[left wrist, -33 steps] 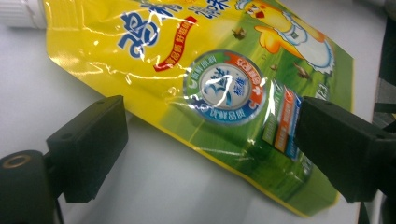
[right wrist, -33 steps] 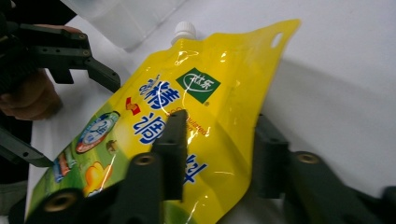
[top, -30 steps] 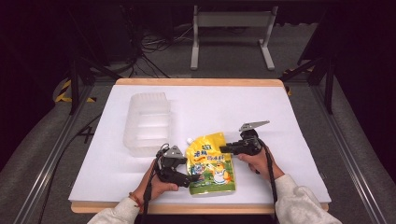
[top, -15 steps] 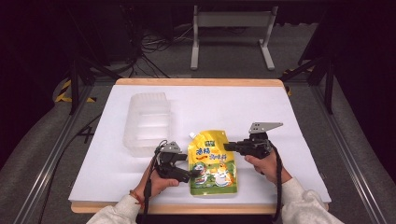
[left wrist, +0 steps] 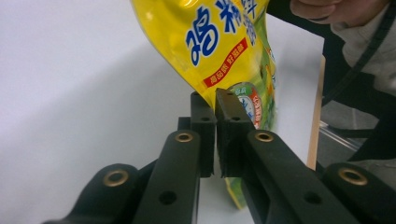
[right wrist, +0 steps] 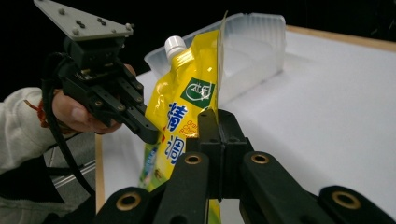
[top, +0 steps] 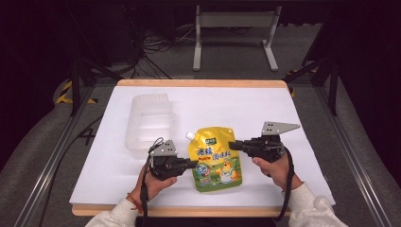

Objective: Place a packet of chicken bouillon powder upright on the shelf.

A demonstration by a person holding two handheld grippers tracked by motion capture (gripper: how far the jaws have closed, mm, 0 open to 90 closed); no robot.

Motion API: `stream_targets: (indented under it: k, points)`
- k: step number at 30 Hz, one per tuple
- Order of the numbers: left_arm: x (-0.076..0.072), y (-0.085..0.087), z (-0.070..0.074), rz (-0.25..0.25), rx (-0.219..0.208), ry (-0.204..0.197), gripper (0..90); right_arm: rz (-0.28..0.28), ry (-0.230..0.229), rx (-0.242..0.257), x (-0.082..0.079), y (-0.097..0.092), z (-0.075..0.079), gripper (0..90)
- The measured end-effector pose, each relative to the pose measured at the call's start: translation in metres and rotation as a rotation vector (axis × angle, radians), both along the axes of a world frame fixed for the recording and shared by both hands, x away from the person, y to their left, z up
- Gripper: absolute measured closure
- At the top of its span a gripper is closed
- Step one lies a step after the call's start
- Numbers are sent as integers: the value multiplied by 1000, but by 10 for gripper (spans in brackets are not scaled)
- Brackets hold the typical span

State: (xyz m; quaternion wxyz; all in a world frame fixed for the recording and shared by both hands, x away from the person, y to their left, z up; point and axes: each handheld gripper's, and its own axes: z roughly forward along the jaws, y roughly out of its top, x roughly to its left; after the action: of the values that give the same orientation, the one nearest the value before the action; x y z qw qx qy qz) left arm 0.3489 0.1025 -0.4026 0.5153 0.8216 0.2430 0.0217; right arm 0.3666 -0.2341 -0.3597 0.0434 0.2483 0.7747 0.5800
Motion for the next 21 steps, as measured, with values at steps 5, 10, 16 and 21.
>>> stream_targets:
  k: [5,10,16,21]
  points:
    - [2,12,14,7,-7,-58,895,10,-81,-6,-13,10,19,900]
    - [-1,27,35,62,11,-150,896,21,-157,-11,-19,25,35,900]
    - [3,43,47,125,24,-225,897,41,-216,-30,-18,46,50,900]
    - [6,60,57,197,26,-281,899,38,-257,-44,-9,69,60,900]
